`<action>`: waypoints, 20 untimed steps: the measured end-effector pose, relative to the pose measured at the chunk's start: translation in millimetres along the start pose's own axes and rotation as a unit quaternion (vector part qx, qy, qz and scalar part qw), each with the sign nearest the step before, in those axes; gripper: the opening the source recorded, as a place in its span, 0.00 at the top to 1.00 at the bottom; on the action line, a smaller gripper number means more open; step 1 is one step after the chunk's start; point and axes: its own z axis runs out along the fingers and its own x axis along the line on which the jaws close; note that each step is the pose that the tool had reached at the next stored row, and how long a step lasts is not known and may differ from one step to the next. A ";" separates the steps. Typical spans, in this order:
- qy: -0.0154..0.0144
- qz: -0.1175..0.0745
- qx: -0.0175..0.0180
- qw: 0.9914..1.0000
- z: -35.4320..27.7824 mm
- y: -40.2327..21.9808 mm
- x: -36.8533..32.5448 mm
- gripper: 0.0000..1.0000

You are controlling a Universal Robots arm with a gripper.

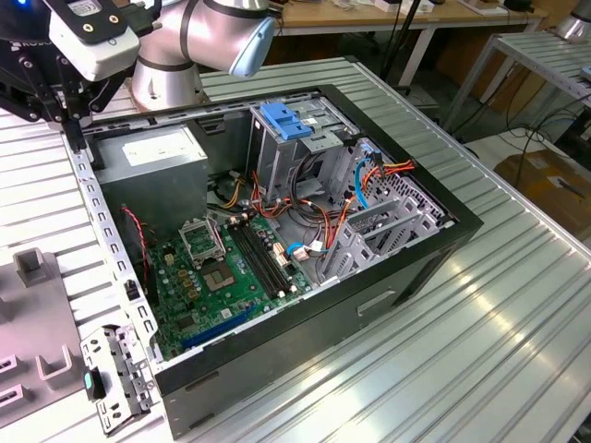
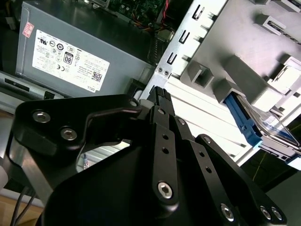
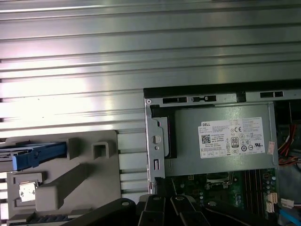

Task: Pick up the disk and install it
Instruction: 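Reach for the disk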

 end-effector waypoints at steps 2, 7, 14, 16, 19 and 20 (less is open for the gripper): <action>0.000 0.000 0.000 1.000 0.0 -0.2 2.0 0.89; 0.000 0.000 0.000 1.000 -0.2 -0.5 7.0 0.89; 0.000 0.000 0.000 1.000 -0.3 -0.9 11.9 0.89; 0.000 0.000 0.000 1.000 -0.3 -0.9 12.2 0.89; 0.000 0.000 0.000 1.000 -0.3 -1.0 12.7 0.89; 0.000 0.000 0.000 1.000 -0.3 -1.0 13.0 0.89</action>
